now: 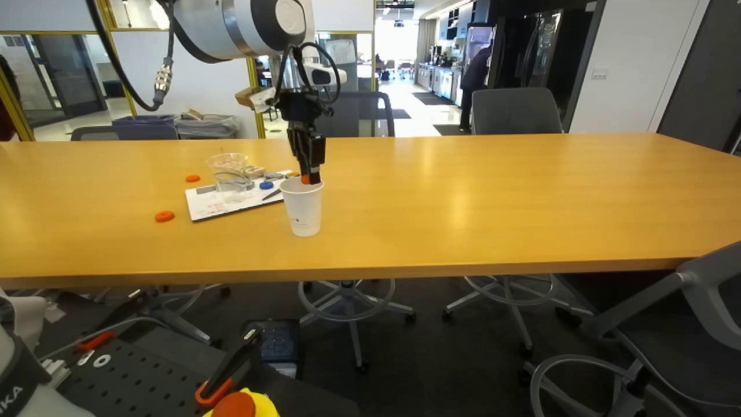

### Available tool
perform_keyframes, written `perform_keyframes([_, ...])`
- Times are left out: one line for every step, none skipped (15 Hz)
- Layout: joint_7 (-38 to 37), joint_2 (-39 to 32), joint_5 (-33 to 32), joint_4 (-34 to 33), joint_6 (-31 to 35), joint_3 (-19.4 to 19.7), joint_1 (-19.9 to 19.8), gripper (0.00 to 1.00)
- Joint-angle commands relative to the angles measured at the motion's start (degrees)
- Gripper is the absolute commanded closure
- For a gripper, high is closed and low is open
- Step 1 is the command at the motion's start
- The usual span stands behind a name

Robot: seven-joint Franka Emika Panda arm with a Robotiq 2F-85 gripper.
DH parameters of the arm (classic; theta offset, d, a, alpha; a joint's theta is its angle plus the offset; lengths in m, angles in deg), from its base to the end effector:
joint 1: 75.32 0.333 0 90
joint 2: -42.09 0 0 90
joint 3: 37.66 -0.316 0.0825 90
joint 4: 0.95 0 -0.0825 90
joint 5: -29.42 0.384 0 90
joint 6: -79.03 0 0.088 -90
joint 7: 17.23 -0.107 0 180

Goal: Pick up the orange tokens and put them in the white cup. Pick up the blue token and put it in the colourless cup.

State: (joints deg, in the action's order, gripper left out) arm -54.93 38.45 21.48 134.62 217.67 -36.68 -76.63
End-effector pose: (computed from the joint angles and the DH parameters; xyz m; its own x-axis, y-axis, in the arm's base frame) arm 0.5023 -0.0207 0.2985 0.8292 -0.5571 0.0442 -0.5588 -0.8253 0.0813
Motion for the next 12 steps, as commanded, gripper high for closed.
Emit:
perform_keyframes([4.9,-1.8,4.0,-2.8,-1.6,0.6,0.0,0.79])
perform_keyframes([5.9,-2.0,4.9,-3.0,-1.8,0.7,0.0,0.79])
perform_keyframes([6.6,-2.2,5.5,-3.2,-1.9,0.8,0.1,0.79])
perform_keyframes([6.1,-2.4,5.5,-3.5,-2.3,1.0,0.1,0.33])
perform_keyframes([5.6,-2.3,5.5,-3.5,-2.8,1.1,0.2,0.31])
perform_keyframes([6.0,-1.5,5.6,-3.1,-3.2,1.1,0.3,0.24])
perform_keyframes([5.5,-1.5,5.2,-3.3,-3.4,1.2,0.3,0.16])
perform_keyframes([5.8,-1.2,4.9,-3.6,-3.6,1.1,0.5,0.09])
perform_keyframes([5.7,-0.9,4.3,-4.1,-3.9,1.0,0.7,0.02])
perform_keyframes([6.3,-0.2,4.2,-4.6,-3.7,0.8,0.9,0.00])
perform_keyframes([7.2,0.2,4.7,-5.0,-3.1,0.5,1.1,0.00])
perform_keyframes([9.8,0.8,5.5,-5.5,-2.3,-0.1,1.4,0.00])
